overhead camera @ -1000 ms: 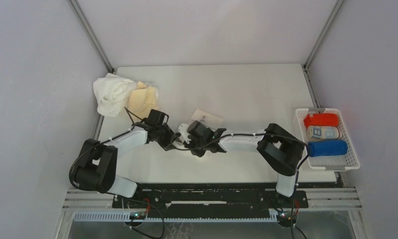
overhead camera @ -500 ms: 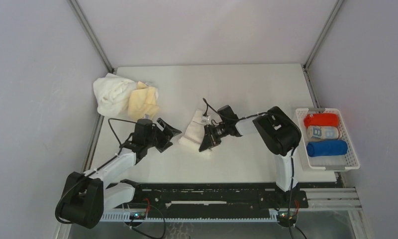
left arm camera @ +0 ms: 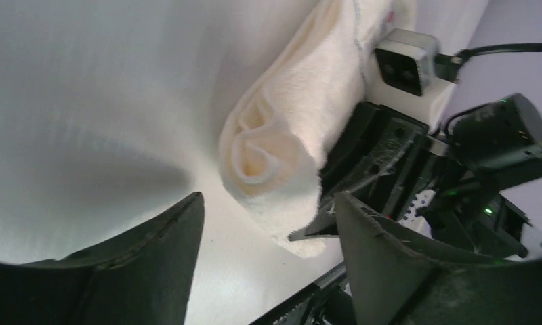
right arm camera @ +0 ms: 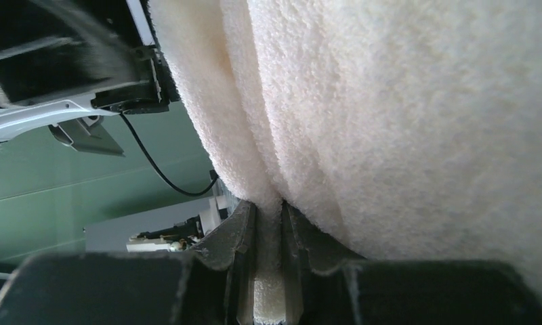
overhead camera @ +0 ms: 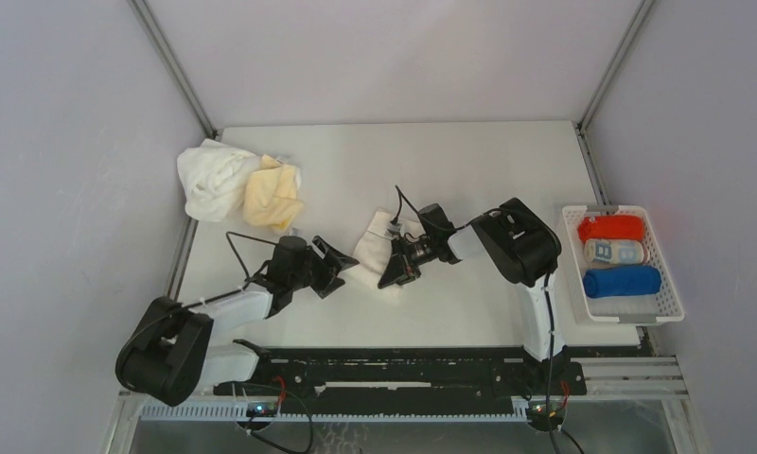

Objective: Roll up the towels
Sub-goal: Roll the towel at the center of the board.

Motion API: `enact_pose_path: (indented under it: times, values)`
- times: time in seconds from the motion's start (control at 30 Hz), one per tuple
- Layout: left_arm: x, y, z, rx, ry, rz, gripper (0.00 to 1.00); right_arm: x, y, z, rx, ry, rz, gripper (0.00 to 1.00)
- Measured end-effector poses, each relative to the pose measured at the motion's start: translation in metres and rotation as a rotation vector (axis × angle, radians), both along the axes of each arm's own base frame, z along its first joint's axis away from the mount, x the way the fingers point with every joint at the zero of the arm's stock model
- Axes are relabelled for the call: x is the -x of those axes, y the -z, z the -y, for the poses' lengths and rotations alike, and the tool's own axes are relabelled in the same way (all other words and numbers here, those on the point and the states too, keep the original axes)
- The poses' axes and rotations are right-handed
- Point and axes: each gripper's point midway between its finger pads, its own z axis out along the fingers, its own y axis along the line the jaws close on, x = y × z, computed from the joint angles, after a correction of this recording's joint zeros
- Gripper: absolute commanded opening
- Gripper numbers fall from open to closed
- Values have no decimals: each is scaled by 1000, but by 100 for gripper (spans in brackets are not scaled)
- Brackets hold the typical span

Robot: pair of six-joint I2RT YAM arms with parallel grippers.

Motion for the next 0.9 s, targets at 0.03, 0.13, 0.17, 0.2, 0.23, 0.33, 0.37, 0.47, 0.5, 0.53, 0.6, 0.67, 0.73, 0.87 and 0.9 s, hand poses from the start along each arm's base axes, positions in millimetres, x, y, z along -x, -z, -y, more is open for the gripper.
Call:
enact_pose_path:
  times: [0.03, 0.13, 0.17, 0.2, 0.23, 0.33, 0.37, 0.47, 0.5, 0.53, 0.6, 0.67, 0.73, 0.87, 0.9]
  values:
    - [0, 5, 1, -2, -2, -17, 68, 0, 0, 0, 1, 2, -5, 7]
    - [0, 18, 4, 2, -5, -61, 54, -1, 0, 0, 6, 8, -15, 8]
    - [-2, 19, 6, 6, -5, -61, 48, -1, 0, -1, 7, 9, -16, 8]
    - [-3, 21, 8, 6, -4, -65, 42, -1, 0, -1, 8, 11, -17, 9]
    - [-4, 24, 10, 9, -5, -72, 37, -1, 0, -1, 11, 12, -17, 9]
    - [-7, 30, 13, 12, -8, -88, 29, -1, 2, -1, 20, 16, -15, 14]
    - [-8, 31, 14, 11, -7, -90, 28, -1, 2, -1, 25, 17, -11, 16]
    - [-14, 31, 17, 8, -2, -95, 26, -1, 1, -1, 63, 24, 40, 27]
    - [-14, 32, 17, 5, -1, -98, 26, -1, 0, -1, 85, 27, 79, 30]
    - [-15, 32, 18, 0, 2, -102, 26, -1, -3, 0, 107, 29, 121, 33]
    - [-16, 32, 18, -17, 12, -110, 26, -3, -11, 0, 166, 33, 251, 41]
    - [-16, 32, 18, -44, 26, -121, 26, -3, -23, 1, 219, 34, 388, 49]
    - [-16, 32, 17, -69, 39, -130, 26, 0, -37, 0, 264, 25, 529, 54]
    - [-16, 32, 14, -123, 67, -145, 26, 13, -58, -8, 370, -23, 855, 58]
    - [-16, 31, 13, -136, 73, -147, 26, 16, -59, -10, 405, -40, 927, 59]
